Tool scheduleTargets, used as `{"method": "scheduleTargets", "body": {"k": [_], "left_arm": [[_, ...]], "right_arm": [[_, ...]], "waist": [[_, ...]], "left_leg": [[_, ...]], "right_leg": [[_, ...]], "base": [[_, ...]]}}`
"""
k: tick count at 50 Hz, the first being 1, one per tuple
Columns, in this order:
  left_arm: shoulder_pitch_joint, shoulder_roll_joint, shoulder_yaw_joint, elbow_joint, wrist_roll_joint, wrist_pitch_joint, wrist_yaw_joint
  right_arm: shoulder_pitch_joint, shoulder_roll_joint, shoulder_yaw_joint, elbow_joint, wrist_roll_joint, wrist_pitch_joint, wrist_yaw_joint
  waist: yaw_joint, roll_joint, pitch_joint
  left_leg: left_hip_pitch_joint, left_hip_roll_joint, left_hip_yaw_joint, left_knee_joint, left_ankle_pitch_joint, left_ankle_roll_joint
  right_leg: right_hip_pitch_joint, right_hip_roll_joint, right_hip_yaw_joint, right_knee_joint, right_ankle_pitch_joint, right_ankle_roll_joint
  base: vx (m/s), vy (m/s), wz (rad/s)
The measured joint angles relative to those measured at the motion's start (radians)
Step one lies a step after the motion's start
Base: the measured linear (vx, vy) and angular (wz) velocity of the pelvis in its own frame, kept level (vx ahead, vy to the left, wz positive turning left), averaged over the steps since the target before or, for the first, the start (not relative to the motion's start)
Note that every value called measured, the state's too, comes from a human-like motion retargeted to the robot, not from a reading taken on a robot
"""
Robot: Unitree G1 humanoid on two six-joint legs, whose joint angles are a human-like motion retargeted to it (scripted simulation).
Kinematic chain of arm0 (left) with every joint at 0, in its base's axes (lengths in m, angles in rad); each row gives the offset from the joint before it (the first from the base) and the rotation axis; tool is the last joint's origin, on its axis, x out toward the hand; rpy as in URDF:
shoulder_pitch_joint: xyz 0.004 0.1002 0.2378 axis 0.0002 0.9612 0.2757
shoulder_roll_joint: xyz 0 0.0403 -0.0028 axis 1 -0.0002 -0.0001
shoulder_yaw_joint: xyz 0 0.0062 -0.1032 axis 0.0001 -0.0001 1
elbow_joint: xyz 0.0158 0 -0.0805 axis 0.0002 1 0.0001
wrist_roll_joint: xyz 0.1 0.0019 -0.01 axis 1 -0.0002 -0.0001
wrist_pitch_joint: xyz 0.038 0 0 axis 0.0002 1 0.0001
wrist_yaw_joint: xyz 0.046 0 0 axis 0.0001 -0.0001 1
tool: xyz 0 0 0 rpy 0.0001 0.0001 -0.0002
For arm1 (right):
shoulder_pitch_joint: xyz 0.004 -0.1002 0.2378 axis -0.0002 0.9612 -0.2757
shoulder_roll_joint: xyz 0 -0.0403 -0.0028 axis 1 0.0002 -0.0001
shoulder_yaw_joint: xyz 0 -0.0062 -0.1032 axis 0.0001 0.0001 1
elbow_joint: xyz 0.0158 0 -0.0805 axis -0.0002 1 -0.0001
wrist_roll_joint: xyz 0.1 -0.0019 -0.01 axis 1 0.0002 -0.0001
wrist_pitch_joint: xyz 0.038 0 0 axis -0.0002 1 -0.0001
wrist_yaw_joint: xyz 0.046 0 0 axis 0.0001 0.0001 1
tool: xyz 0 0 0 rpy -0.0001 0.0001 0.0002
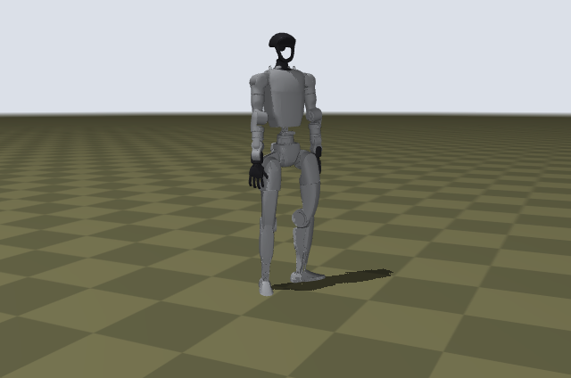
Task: In place motions
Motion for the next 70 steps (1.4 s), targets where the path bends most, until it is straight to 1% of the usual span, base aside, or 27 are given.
{"method": "scheduleTargets", "body": {"k": [2,5,8,10,12,16,19,22,26,30,32,35,37,40,43,45,47,50,52,53,55,57,60,62,64,67,70], "left_arm": [[-0.028,0.012,-0.063,0.0,0.022,0.035,0.001],[-0.091,0.015,-0.115,0.0,0.034,0.05,-0.006],[-0.217,-0.011,-0.108,-0.021,-0.006,0.013,-0.008],[-0.3,-0.044,-0.098,-0.102,-0.037,-0.008,-0.003],[-0.364,-0.061,-0.118,-0.179,-0.049,-0.025,0.005],[-0.464,-0.06,-0.183,-0.321,-0.004,-0.064,0.041],[-0.503,-0.043,-0.206,-0.38,0.05,-0.085,0.095],[-0.494,-0.041,-0.197,-0.391,0.073,-0.095,0.124],[-0.407,-0.053,-0.154,-0.33,0.032,-0.095,0.09],[-0.253,-0.056,-0.089,-0.191,-0.016,-0.082,0.062],[-0.168,-0.042,-0.047,-0.105,-0.029,-0.069,0.076],[-0.005,-0.009,0.061,-0.012,-0.012,-0.041,0.096],[0.125,0.013,0.12,0.0,-0.018,-0.02,0.072],[0.326,0.036,0.179,0.0,-0.033,-0.001,-0.019],[0.493,0.044,0.207,0.0,-0.035,0.037,-0.091],[0.56,0.044,0.227,0.0,-0.025,0.068,-0.103],[0.579,0.042,0.236,0.0,-0.031,0.074,-0.097],[0.532,0.042,0.221,0.0,-0.063,0.084,-0.07],[0.45,0.039,0.192,0.0,-0.079,0.111,-0.011],[0.387,0.037,0.168,0.0,-0.086,0.129,0.036],[0.237,0.027,0.112,0.0,-0.089,0.154,0.124],[0.083,0.015,0.062,0.0,-0.068,0.152,0.151],[-0.181,-0.012,-0.039,-0.028,-0.018,0.117,0.101],[-0.306,-0.044,-0.094,-0.108,-0.013,0.099,0.075],[-0.406,-0.068,-0.128,-0.185,-0.012,0.072,0.064],[-0.529,-0.101,-0.154,-0.314,-0.004,0.023,0.071],[-0.602,-0.102,-0.162,-0.411,0.027,-0.038,0.092]], "right_arm": [[0.022,-0.015,-0.015,-0.011,-0.035,-0.037,-0.022],[0.066,-0.041,-0.023,-0.002,-0.058,-0.044,-0.082],[0.124,-0.083,-0.053,0.048,-0.065,-0.028,-0.125],[0.175,-0.118,-0.079,0.104,-0.047,0.011,-0.136],[0.22,-0.141,-0.09,0.148,-0.027,0.04,-0.157],[0.302,-0.173,-0.108,0.189,-0.03,0.06,-0.257],[0.338,-0.185,-0.123,0.197,-0.023,0.072,-0.288],[0.345,-0.181,-0.14,0.197,0.017,0.092,-0.283],[0.299,-0.149,-0.132,0.197,0.122,0.131,-0.288],[0.183,-0.103,-0.052,0.197,0.193,0.179,-0.294],[0.081,-0.075,0.009,0.197,0.192,0.174,-0.26],[-0.125,-0.022,0.08,0.197,0.14,0.104,-0.163],[-0.222,0.024,0.104,0.098,0.106,0.051,-0.061],[-0.326,0.093,0.143,-0.103,0.129,-0.035,0.089],[-0.433,0.152,0.173,-0.223,0.202,-0.119,0.168],[-0.485,0.179,0.201,-0.282,0.23,-0.173,0.189],[-0.501,0.19,0.224,-0.321,0.212,-0.224,0.186],[-0.473,0.177,0.268,-0.347,0.154,-0.297,0.15],[-0.418,0.154,0.287,-0.325,0.096,-0.304,0.106],[-0.379,0.138,0.291,-0.305,0.06,-0.288,0.081],[-0.29,0.105,0.278,-0.246,-0.011,-0.225,0.028],[-0.209,0.08,0.244,-0.159,-0.058,-0.151,-0.043],[-0.055,0.022,0.136,0.044,-0.07,-0.006,-0.171],[0.034,-0.019,0.052,0.152,-0.027,0.083,-0.193],[0.129,-0.061,-0.031,0.197,0.017,0.145,-0.199],[0.288,-0.124,-0.141,0.197,0.091,0.195,-0.216],[0.392,-0.173,-0.205,0.197,0.186,0.196,-0.278]], "waist": [[-0.005,-0.004,0.006],[-0.011,-0.011,0.012],[-0.008,-0.02,0.024],[-0.004,-0.03,0.029],[-0.006,-0.039,0.03],[-0.026,-0.052,0.032],[-0.034,-0.052,0.035],[-0.031,-0.047,0.037],[-0.018,-0.032,0.032],[0.008,-0.015,0.025],[0.031,-0.003,0.027],[0.056,0.015,0.039],[0.065,0.024,0.048],[0.066,0.032,0.056],[0.029,0.03,0.053],[0.001,0.028,0.051],[-0.016,0.026,0.046],[-0.033,0.016,0.037],[-0.029,0.009,0.03],[-0.021,0.006,0.027],[-0.001,0.001,0.023],[0.011,-0.004,0.023],[0.034,-0.018,0.028],[0.044,-0.03,0.036],[0.047,-0.038,0.041],[0.045,-0.045,0.044],[0.037,-0.039,0.047]], "left_leg": [[-0.003,-0.002,0.0,0.004,-0.001,0.001],[-0.003,-0.007,-0.004,0.003,0.001,0.004],[-0.008,-0.014,-0.015,0.006,0.002,0.009],[-0.017,-0.021,-0.027,0.009,0.003,0.013],[-0.025,-0.027,-0.043,0.013,0.004,0.015],[-0.046,-0.031,-0.07,0.023,0.007,0.017],[-0.058,-0.028,-0.075,0.026,0.009,0.017],[-0.065,-0.026,-0.073,0.026,0.01,0.017],[-0.071,-0.023,-0.074,0.029,0.008,0.016],[-0.055,-0.018,-0.063,0.02,0.008,0.014],[-0.037,-0.011,-0.036,0.009,0.009,0.013],[-0.009,0.001,0.004,-0.003,0.007,0.007],[0.005,0.009,0.025,-0.008,0.006,0.002],[0.02,0.019,0.051,-0.015,0.006,-0.005],[0.02,0.024,0.054,-0.018,0.011,-0.009],[0.016,0.028,0.05,-0.017,0.014,-0.011],[0.012,0.031,0.047,-0.017,0.017,-0.013],[0.004,0.031,0.035,-0.014,0.019,-0.013],[0.0,0.028,0.028,-0.013,0.02,-0.011],[-0.002,0.027,0.025,-0.012,0.02,-0.011],[-0.01,0.025,0.018,-0.009,0.019,-0.009],[-0.017,0.023,0.008,-0.004,0.019,-0.007],[-0.026,0.013,-0.022,0.006,0.018,-0.002],[-0.031,0.007,-0.039,0.013,0.017,0.001],[-0.038,0.002,-0.055,0.019,0.015,0.002],[-0.049,-0.003,-0.069,0.028,0.013,0.001],[-0.054,-0.003,-0.076,0.033,0.01,-0.001]], "right_leg": [[0.002,-0.003,-0.001,0.0,0.001,0.001],[0.008,-0.008,-0.01,-0.002,0.002,0.004],[0.018,-0.014,-0.023,-0.009,0.006,0.007],[0.026,-0.019,-0.036,-0.017,0.008,0.011],[0.035,-0.024,-0.052,-0.024,0.008,0.015],[0.044,-0.031,-0.078,-0.031,0.007,0.022],[0.038,-0.034,-0.081,-0.031,0.008,0.026],[0.029,-0.035,-0.075,-0.029,0.01,0.028],[0.021,-0.03,-0.071,-0.032,0.012,0.025],[0.018,-0.023,-0.063,-0.029,0.014,0.02],[0.01,-0.017,-0.043,-0.023,0.017,0.014],[-0.003,-0.008,-0.004,-0.013,0.023,0.007],[-0.012,-0.002,0.02,-0.008,0.026,0.004],[-0.023,0.007,0.047,-0.002,0.028,-0.001],[-0.022,0.013,0.041,-0.002,0.024,-0.006],[-0.02,0.015,0.028,-0.002,0.019,-0.005],[-0.019,0.015,0.019,-0.001,0.015,-0.004],[-0.014,0.017,0.005,-0.004,0.009,-0.004],[-0.01,0.017,-0.001,-0.006,0.007,-0.005],[-0.008,0.017,-0.003,-0.008,0.006,-0.005],[-0.006,0.017,-0.008,-0.011,0.003,-0.005],[-0.002,0.015,-0.017,-0.013,0.001,-0.002],[0.02,0.01,-0.046,-0.021,-0.004,0.002],[0.035,0.007,-0.063,-0.027,-0.006,0.004],[0.043,0.002,-0.074,-0.03,-0.008,0.008],[0.046,-0.006,-0.075,-0.031,-0.01,0.01],[0.043,-0.008,-0.064,-0.032,-0.01,0.005]], "base": [[0.0,0.0,0.0],[0.0,0.0,0.0],[-0.01,0.02,0.21],[-0.02,0.0,0.32],[0.0,-0.04,0.37],[-0.02,-0.06,0.32],[-0.04,-0.01,0.0],[-0.02,0.0,-0.03],[0.0,0.0,0.0],[0.06,0.02,-0.13],[0.02,0.05,-0.49],[-0.03,0.02,-0.63],[-0.02,0.0,-0.6],[0.01,-0.05,-0.42],[0.0,-0.09,0.05],[-0.02,-0.09,0.28],[-0.01,-0.07,0.24],[0.02,-0.07,0.22],[0.0,0.0,0.0],[0.0,0.0,0.0],[0.0,0.0,0.0],[-0.01,0.05,0.25],[0.01,0.03,0.43],[0.02,-0.02,0.38],[0.02,-0.04,0.27],[0.0,0.0,0.0],[-0.02,0.01,-0.13]]}}
